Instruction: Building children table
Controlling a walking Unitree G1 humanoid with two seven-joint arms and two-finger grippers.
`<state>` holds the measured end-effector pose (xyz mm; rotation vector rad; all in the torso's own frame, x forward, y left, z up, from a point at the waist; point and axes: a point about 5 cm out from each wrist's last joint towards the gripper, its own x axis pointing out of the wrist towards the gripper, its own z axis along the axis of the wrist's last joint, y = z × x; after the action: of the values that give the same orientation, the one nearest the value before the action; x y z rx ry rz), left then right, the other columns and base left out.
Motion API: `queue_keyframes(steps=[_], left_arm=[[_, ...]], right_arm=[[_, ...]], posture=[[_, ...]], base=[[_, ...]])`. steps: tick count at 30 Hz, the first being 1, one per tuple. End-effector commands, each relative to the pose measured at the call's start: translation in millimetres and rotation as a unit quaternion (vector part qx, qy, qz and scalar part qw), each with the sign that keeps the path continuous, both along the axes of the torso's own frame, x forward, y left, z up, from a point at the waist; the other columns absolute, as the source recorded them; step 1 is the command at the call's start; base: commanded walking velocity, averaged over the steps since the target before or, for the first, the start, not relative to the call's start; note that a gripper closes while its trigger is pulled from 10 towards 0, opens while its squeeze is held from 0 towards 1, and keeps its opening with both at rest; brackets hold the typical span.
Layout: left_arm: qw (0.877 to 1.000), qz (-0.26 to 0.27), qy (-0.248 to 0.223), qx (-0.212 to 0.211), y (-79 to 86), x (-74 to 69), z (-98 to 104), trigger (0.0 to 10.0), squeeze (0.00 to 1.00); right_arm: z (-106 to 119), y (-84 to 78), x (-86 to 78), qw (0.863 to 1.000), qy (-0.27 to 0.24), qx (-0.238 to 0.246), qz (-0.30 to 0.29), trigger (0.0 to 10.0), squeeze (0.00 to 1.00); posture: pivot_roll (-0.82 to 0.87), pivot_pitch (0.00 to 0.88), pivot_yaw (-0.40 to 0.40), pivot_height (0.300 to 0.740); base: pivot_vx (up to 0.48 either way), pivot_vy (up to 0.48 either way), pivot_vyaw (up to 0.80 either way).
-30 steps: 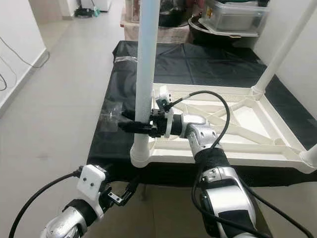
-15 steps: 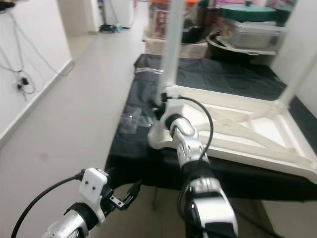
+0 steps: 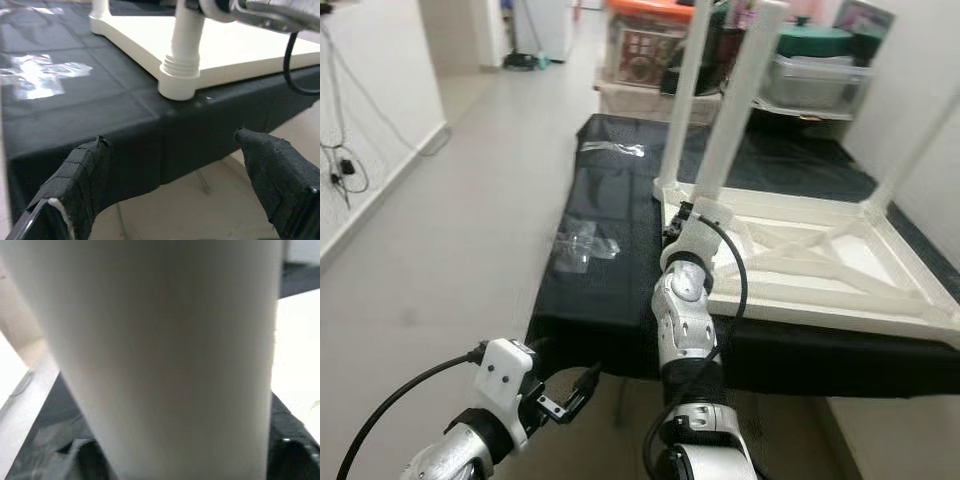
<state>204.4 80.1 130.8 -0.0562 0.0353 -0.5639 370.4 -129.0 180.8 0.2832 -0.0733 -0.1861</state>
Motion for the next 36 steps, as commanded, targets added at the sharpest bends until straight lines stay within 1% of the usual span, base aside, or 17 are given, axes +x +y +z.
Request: queue_keyframes(steps=[1, 3, 5, 6, 7, 10, 12, 14, 15, 19, 21, 25, 26, 29, 30, 34, 36], left_arm=[[1.0, -0.002, 0.005, 0.002, 0.2, -0.5, -2.9, 10.0, 0.0], [1.0, -0.003, 0.005, 0.002, 0.1, -0.5, -2.9, 10.0, 0.0], [1.0, -0.003, 0.005, 0.002, 0.1, -0.4, -2.8, 10.0, 0.0], [1.0, -0.003, 0.005, 0.002, 0.0, -0.1, -2.7, 10.0, 0.0], [1.0, -0.003, 0.005, 0.002, 0.0, -0.1, -2.7, 10.0, 0.0], [1.0, -0.004, 0.005, 0.002, -0.3, 0.2, -2.5, 10.0, 0.0], [1.0, -0.004, 0.005, 0.002, -0.3, 0.3, -2.4, 10.0, 0.0], [1.0, -0.004, 0.005, 0.002, -0.2, 0.1, -2.2, 10.0, 0.0], [1.0, -0.004, 0.005, 0.002, -0.2, 0.1, -2.2, 10.0, 0.0], [1.0, -0.003, 0.004, 0.003, 0.0, 0.1, -2.0, 10.0, 0.0], [1.0, -0.002, 0.004, 0.003, -0.3, -0.3, -1.6, 10.0, 0.0], [1.0, -0.002, 0.005, 0.002, -0.6, -0.8, -1.3, 10.0, 0.0], [1.0, -0.001, 0.005, 0.001, -0.7, -1.6, -0.9, 10.0, 0.0], [1.0, 0.0, 0.005, 0.0, -0.9, -2.0, -0.7, 10.0, 0.0], [1.0, -0.001, 0.006, 0.0, -1.0, -2.1, -0.7, 10.0, 0.0], [1.0, -0.001, 0.007, 0.0, -1.2, -2.3, -1.1, 10.0, 0.0], [1.0, -0.002, 0.007, 0.0, -1.5, -2.0, -1.1, 10.0, 0.0]], right_arm=[[1.5, 1.1, 2.2, 0.999, -0.02, 0.01, 0.044, 10.0, 0.0], [3.4, 0.4, 1.9, 0.998, -0.026, 0.014, 0.057, 10.0, 0.0], [7.2, 0.2, 2.1, 0.992, -0.04, 0.013, 0.123, 10.0, 0.0], [9.8, 0.3, 1.2, 0.971, -0.052, 0.014, 0.235, 10.0, 0.0], [9.8, 0.3, 1.2, 0.971, -0.052, 0.014, 0.235, 10.0, 0.0], [11.9, -7.2, -6.0, 0.915, -0.062, 0.006, 0.398, 10.0, 0.0], [12.5, -9.9, -7.8, 0.902, -0.065, 0.0, 0.426, 10.0, 0.0], [22.8, -16.0, -8.7, 0.851, -0.074, -0.006, 0.52, 10.0, 0.0], [22.8, -16.0, -8.7, 0.851, -0.074, -0.006, 0.52, 10.0, 0.0], [29.2, -12.6, -10.6, 0.8, -0.079, -0.013, 0.595, 10.0, 0.0], [33.4, -4.8, -11.8, 0.753, -0.08, -0.016, 0.653, 10.0, 0.0], [36.9, 1.7, -12.1, 0.719, -0.083, -0.019, 0.69, 10.0, 0.0], [37.0, 12.2, -13.7, 0.681, -0.076, -0.031, 0.728, 8.5, 0.0], [35.5, 16.6, -13.9, 0.662, -0.068, -0.041, 0.745, 8.5, 0.0], [33.4, 18.8, -15.0, 0.655, -0.064, -0.05, 0.751, 0.0, 0.0], [27.8, 23.4, -18.6, 0.635, -0.059, -0.072, 0.767, 0.0, 0.0], [25.2, 26.2, -15.7, 0.658, -0.064, -0.092, 0.745, 0.0, 0.0]], posture=[[0.14, 0.093, -0.056, 0.74], [0.14, 0.093, -0.056, 0.74], [0.14, 0.093, -0.057, 0.74], [0.14, 0.096, -0.057, 0.74], [0.14, 0.096, -0.057, 0.74], [0.14, 0.096, -0.058, 0.74], [0.14, 0.096, -0.058, 0.74], [0.15, 0.097, -0.061, 0.74], [0.15, 0.097, -0.061, 0.74], [0.15, 0.099, -0.061, 0.74], [0.16, 0.1, -0.065, 0.74], [0.17, 0.103, -0.068, 0.74], [0.17, 0.106, -0.069, 0.74], [0.17, 0.108, -0.07, 0.74], [0.17, 0.108, -0.071, 0.74], [0.17, 0.111, -0.07, 0.74], [0.17, 0.11, -0.069, 0.74]], base=[[0.0, 0.0, 0.0], [0.0, 0.0, 0.0], [0.0, 0.0, 0.0], [0.0, 0.0, 0.0], [0.0, 0.0, 0.0], [0.0, 0.0, 0.0], [0.0, 0.0, 0.0], [0.0, 0.0, 0.0], [0.0, 0.0, 0.0], [0.0, 0.0, 0.0], [0.0, 0.0, 0.0], [0.0, 0.0, 0.0], [0.0, 0.0, 0.0], [0.0, 0.0, 0.0], [0.0, 0.0, 0.0], [0.0, 0.0, 0.0], [0.0, 0.0, 0.0]])
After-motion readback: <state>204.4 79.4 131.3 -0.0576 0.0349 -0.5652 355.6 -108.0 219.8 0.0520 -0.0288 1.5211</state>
